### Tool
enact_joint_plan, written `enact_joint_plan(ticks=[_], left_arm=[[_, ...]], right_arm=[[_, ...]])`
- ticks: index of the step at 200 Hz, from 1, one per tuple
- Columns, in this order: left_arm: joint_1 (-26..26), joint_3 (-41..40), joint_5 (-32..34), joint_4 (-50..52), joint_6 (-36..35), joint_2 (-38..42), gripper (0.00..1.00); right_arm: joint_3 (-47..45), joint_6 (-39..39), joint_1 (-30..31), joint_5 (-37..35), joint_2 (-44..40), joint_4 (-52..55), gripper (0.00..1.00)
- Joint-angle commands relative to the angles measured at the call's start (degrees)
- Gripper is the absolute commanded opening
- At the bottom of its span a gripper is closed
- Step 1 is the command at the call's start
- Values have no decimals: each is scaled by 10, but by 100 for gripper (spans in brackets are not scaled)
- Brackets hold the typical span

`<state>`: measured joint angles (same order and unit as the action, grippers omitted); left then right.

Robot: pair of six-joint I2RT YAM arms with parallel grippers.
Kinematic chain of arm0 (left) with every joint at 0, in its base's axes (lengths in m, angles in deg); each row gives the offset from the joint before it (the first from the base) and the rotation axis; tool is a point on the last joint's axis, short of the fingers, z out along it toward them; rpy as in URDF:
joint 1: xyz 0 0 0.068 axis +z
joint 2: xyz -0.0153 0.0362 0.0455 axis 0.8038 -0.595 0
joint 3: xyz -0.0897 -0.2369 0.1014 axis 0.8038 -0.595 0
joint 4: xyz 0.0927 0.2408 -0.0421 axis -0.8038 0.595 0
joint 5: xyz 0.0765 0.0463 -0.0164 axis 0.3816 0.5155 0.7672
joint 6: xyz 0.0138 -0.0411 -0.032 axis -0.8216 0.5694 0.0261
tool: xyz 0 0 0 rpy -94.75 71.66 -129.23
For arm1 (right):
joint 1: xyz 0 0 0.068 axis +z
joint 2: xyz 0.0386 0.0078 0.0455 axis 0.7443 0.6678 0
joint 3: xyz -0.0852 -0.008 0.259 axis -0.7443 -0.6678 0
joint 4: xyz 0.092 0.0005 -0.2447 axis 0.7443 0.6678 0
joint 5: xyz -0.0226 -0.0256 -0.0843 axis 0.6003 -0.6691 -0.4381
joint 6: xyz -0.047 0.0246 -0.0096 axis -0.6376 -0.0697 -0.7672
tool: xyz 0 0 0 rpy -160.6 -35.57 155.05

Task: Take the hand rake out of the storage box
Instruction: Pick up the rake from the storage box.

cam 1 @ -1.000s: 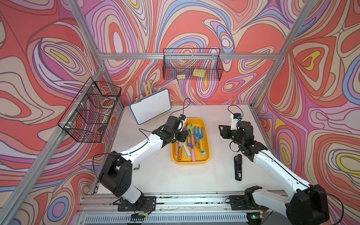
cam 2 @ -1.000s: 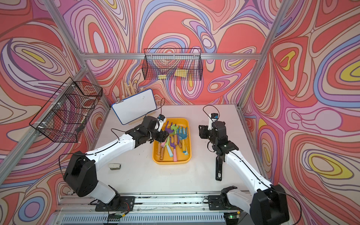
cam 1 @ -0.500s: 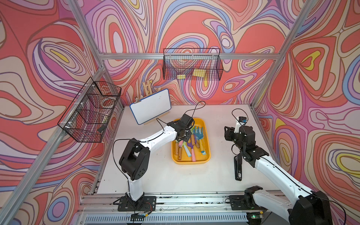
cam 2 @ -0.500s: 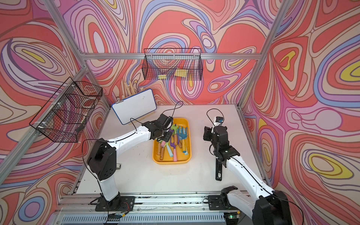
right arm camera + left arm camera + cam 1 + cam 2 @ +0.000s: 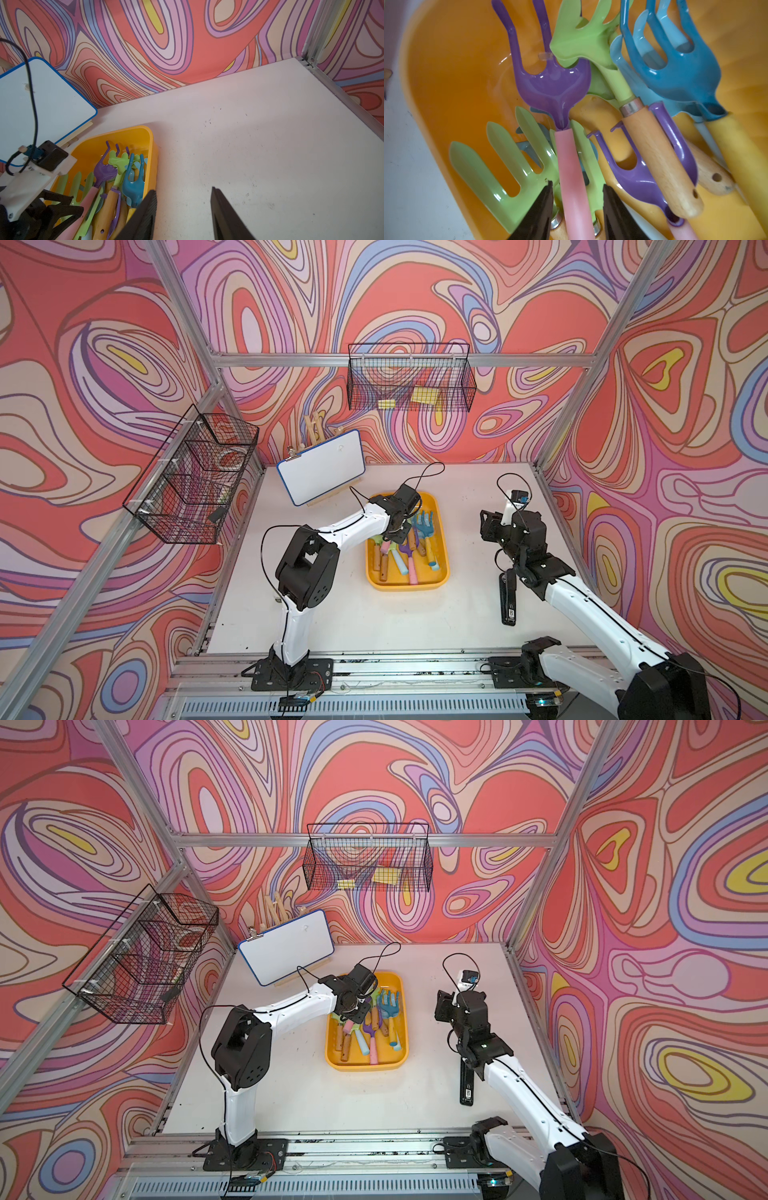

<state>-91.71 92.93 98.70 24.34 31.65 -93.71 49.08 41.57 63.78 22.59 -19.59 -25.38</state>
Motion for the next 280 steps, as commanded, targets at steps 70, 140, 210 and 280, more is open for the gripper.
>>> enact_joint_plan(ticks=[70, 140, 210, 280], left_arm=[[5, 45, -2, 56, 21, -46, 49], [7, 67, 4, 82, 25, -78, 49], [7, 76, -8, 92, 25, -94, 33], [7, 67, 1, 93, 22, -59, 25]], right_arm=[[-16, 2, -2, -6, -19, -3, 47], [-22, 3, -1, 0, -14, -9, 47], [-24, 3, -1, 0, -19, -11, 47], [-22, 3, -1, 7, -10, -17, 47]])
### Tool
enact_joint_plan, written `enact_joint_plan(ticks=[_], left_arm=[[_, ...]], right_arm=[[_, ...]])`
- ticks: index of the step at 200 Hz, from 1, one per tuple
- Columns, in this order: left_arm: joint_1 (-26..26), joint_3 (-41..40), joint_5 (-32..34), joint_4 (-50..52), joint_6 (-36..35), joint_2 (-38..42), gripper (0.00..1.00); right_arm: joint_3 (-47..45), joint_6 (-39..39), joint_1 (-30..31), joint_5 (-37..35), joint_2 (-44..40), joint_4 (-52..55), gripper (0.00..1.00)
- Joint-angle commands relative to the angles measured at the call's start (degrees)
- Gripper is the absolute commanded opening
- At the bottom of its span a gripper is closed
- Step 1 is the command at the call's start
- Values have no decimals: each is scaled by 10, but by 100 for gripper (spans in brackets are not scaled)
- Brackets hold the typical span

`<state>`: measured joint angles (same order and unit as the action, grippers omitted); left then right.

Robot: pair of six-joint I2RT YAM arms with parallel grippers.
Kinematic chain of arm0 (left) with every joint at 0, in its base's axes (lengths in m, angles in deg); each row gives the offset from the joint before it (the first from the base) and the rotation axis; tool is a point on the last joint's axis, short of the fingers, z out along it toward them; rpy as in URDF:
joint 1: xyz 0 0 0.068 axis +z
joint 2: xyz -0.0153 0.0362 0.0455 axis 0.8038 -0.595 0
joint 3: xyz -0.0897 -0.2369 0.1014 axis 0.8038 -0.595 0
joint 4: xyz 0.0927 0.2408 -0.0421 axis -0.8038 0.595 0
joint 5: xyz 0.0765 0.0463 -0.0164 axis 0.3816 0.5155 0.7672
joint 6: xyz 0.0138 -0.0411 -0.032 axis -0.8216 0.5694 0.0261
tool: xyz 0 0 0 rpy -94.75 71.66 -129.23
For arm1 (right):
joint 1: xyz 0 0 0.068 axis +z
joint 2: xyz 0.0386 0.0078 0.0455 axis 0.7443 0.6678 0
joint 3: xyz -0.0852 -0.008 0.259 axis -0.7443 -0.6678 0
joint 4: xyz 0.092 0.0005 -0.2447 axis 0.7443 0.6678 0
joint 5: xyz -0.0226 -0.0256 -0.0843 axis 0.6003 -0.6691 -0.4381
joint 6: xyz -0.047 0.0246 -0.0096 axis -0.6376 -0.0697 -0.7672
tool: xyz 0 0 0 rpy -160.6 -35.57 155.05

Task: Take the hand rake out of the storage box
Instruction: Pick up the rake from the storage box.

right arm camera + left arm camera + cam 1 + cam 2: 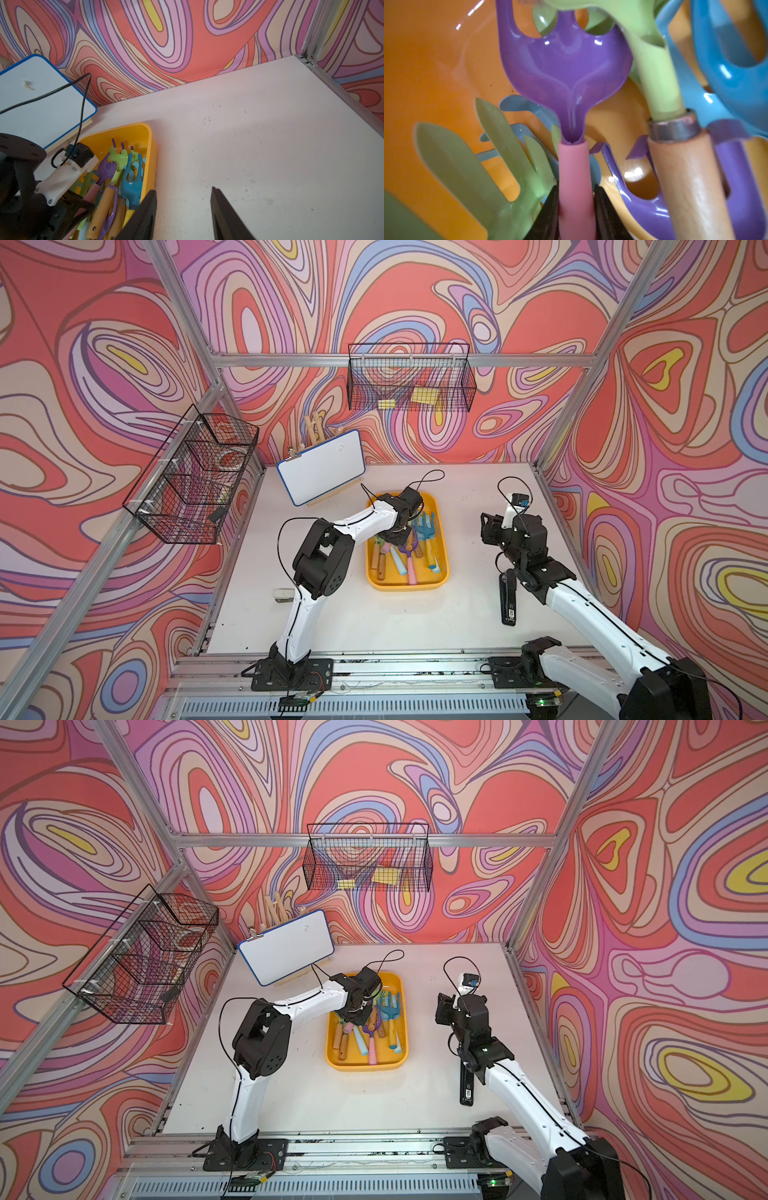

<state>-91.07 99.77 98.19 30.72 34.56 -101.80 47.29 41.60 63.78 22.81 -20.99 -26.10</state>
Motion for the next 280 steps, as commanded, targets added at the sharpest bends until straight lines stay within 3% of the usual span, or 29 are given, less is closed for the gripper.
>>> enact_joint_plan(ticks=[1, 40, 183, 280], left_arm=[[1, -2, 6, 30, -7, 23, 25], [1, -25, 10, 16, -5, 57, 20], [9, -86, 84, 39, 3, 227, 18], [110, -210, 111, -1, 4, 307, 16]], right_arm=[[-4, 3, -1, 5, 4, -9, 47], [-1, 3, -2, 11, 9, -13, 47], [0, 3, -1, 37, 11, -20, 47], [-8, 8, -1, 66, 0, -31, 48]])
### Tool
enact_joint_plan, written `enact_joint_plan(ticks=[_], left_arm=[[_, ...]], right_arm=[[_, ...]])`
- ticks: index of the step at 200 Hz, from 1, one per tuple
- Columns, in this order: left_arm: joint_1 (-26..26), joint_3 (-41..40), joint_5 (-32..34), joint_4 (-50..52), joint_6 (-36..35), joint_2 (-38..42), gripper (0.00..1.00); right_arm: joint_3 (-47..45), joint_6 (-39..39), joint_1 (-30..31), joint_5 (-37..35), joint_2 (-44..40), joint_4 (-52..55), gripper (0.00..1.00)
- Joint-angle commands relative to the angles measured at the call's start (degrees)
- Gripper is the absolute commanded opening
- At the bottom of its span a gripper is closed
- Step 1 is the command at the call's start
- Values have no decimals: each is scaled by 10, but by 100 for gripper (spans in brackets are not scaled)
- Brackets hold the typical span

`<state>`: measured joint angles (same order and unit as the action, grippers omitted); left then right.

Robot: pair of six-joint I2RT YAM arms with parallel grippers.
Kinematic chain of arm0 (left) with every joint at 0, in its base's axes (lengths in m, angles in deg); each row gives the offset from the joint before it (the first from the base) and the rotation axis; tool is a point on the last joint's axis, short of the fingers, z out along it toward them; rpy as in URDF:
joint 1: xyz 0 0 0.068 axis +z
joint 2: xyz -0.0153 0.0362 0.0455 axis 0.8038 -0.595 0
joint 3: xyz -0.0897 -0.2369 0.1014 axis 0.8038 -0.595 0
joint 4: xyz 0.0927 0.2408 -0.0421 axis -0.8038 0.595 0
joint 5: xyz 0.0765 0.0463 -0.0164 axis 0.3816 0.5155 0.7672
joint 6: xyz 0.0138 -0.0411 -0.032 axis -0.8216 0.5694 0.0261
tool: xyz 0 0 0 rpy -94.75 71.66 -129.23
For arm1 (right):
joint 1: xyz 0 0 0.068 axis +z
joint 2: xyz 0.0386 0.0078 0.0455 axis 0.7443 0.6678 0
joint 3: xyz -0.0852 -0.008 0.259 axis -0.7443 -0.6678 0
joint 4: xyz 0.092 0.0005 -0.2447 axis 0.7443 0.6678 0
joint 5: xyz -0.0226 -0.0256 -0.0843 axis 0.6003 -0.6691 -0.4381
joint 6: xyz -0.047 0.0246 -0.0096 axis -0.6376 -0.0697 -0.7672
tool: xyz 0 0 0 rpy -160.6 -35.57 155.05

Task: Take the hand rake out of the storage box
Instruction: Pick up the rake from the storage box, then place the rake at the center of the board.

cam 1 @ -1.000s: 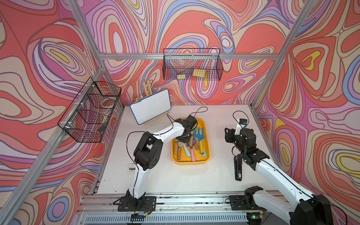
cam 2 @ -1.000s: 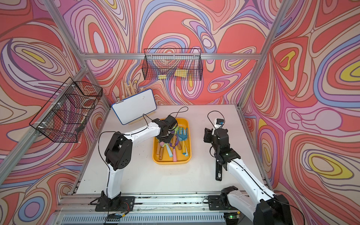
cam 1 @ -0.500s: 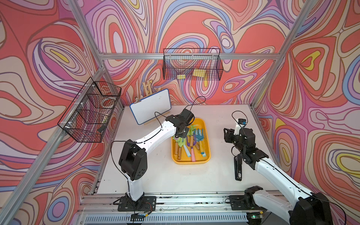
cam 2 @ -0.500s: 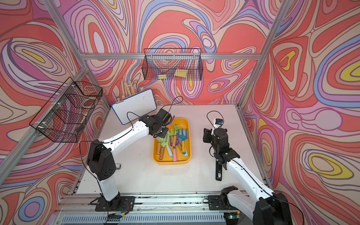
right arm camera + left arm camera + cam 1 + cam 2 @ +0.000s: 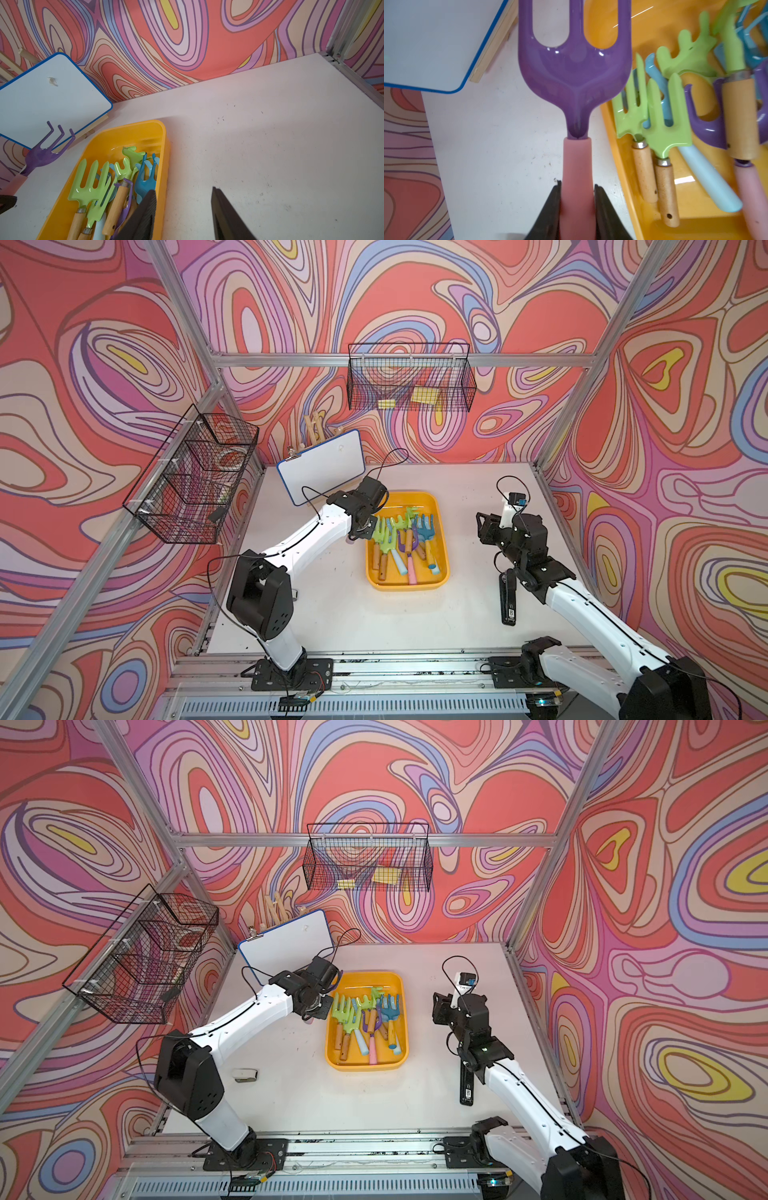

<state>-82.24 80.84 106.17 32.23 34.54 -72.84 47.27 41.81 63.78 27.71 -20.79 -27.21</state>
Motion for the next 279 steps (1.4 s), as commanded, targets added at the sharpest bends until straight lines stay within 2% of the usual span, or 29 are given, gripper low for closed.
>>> enact_joint_plan(ticks=[1, 30, 89, 144, 169, 199, 279], left_arm=[[22, -21, 33, -16, 4, 17, 16], [44, -28, 59, -12, 8, 1, 15], [91, -89, 49, -65, -4, 19, 13], [148, -129, 27, -102, -21, 14, 11], [184, -126, -14, -103, -32, 4, 11], [192, -114, -8, -92, -52, -7, 10], [208, -151, 0, -117, -71, -10, 9]], right_arm=[[-9, 6, -1, 17, -2, -20, 48], [-8, 4, -1, 16, 2, -23, 48], [-10, 8, -1, 31, 6, -36, 48], [-15, 11, -1, 38, -2, -42, 48], [-13, 14, -2, 42, 9, -49, 48], [-7, 13, -2, 48, 27, -54, 47], [6, 14, -1, 51, 60, -59, 47]])
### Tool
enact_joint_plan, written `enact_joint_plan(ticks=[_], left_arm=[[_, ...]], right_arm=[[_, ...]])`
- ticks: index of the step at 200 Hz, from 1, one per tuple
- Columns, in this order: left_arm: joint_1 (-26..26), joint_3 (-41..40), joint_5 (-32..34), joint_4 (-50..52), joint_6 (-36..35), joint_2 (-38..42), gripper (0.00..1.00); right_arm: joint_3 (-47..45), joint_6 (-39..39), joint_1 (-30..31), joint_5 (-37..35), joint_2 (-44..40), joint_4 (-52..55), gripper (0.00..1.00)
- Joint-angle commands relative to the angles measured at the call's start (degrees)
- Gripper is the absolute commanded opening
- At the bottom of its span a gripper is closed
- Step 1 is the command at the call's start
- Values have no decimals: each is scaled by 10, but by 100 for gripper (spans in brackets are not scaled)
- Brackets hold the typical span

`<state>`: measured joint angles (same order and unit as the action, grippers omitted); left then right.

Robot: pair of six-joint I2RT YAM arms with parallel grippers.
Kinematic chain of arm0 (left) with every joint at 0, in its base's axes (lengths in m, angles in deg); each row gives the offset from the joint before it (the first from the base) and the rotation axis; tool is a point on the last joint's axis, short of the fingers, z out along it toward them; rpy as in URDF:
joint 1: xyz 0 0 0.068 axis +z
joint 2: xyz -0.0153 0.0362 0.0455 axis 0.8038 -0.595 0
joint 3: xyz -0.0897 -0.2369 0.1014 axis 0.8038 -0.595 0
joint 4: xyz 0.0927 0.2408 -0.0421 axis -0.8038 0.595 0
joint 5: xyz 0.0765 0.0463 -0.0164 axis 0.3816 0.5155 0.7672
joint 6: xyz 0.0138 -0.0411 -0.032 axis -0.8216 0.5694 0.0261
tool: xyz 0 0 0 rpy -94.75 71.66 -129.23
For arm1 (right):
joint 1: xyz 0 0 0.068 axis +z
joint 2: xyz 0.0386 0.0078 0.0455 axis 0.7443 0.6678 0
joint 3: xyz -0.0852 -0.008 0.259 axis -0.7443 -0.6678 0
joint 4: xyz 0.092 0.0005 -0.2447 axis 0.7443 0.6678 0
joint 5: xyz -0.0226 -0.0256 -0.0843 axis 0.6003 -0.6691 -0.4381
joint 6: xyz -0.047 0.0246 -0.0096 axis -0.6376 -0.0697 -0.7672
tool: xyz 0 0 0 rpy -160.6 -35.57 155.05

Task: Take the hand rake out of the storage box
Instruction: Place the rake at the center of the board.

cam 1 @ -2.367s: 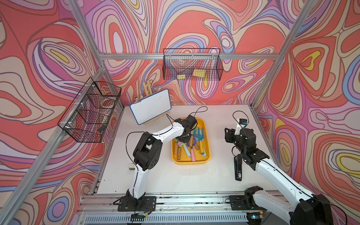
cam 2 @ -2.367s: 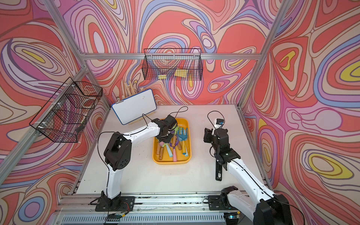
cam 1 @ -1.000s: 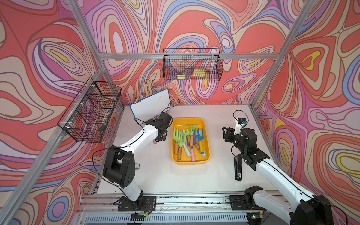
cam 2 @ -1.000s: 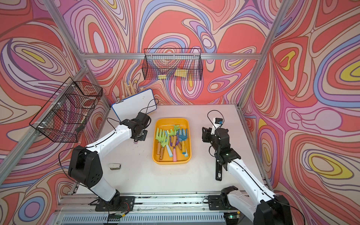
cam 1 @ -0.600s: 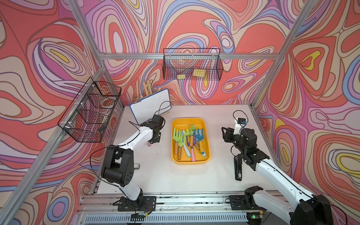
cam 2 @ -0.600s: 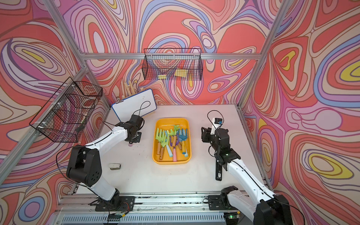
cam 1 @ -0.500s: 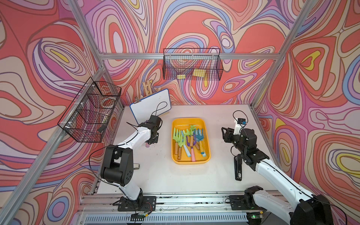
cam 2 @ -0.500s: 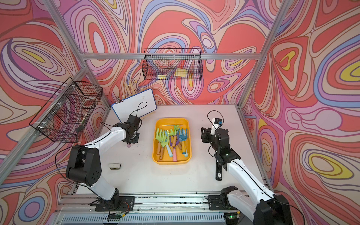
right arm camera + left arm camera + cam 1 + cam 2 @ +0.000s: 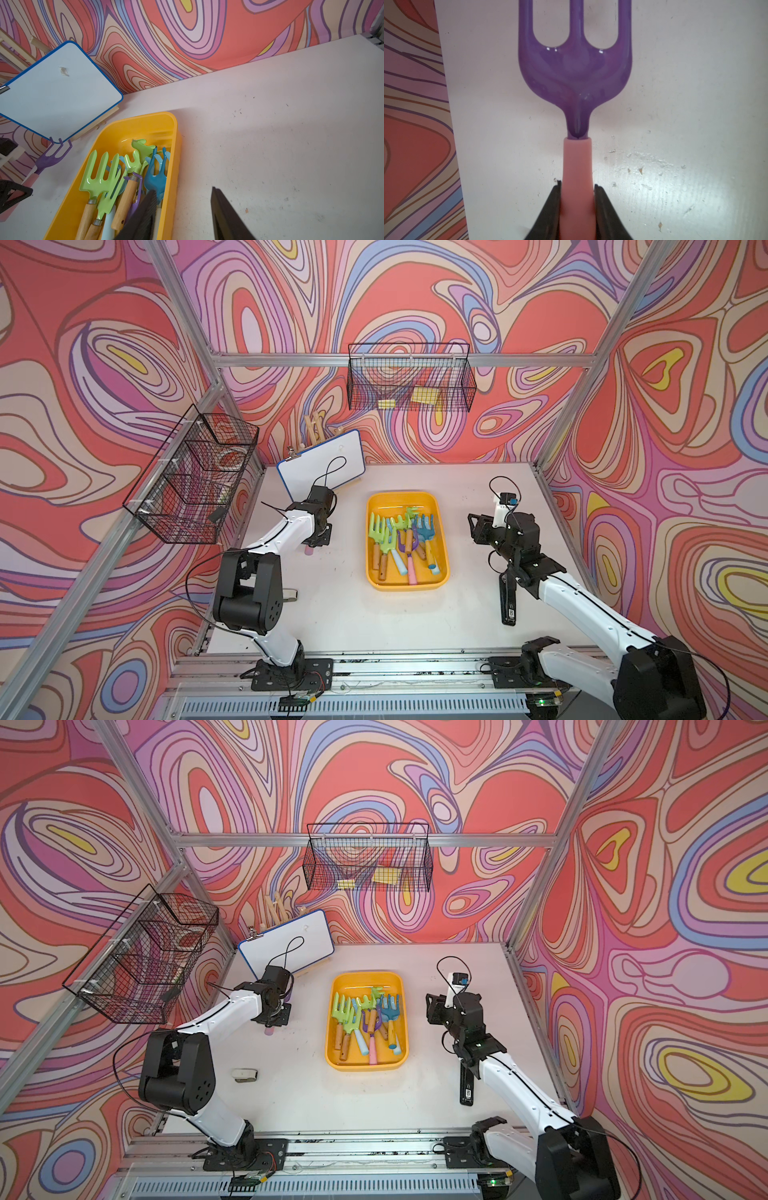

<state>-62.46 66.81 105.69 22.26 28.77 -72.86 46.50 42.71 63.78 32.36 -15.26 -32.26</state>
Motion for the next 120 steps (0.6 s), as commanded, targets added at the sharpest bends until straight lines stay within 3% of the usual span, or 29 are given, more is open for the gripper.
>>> enact_joint_plan(ticks=[1, 120], left_arm=[[11, -11, 5, -18, -13, -10, 9], [53, -42, -36, -77, -28, -9, 11]], right_arm=[[13, 5, -1, 4, 5, -8, 47], [21, 5, -1, 5, 15, -7, 47]])
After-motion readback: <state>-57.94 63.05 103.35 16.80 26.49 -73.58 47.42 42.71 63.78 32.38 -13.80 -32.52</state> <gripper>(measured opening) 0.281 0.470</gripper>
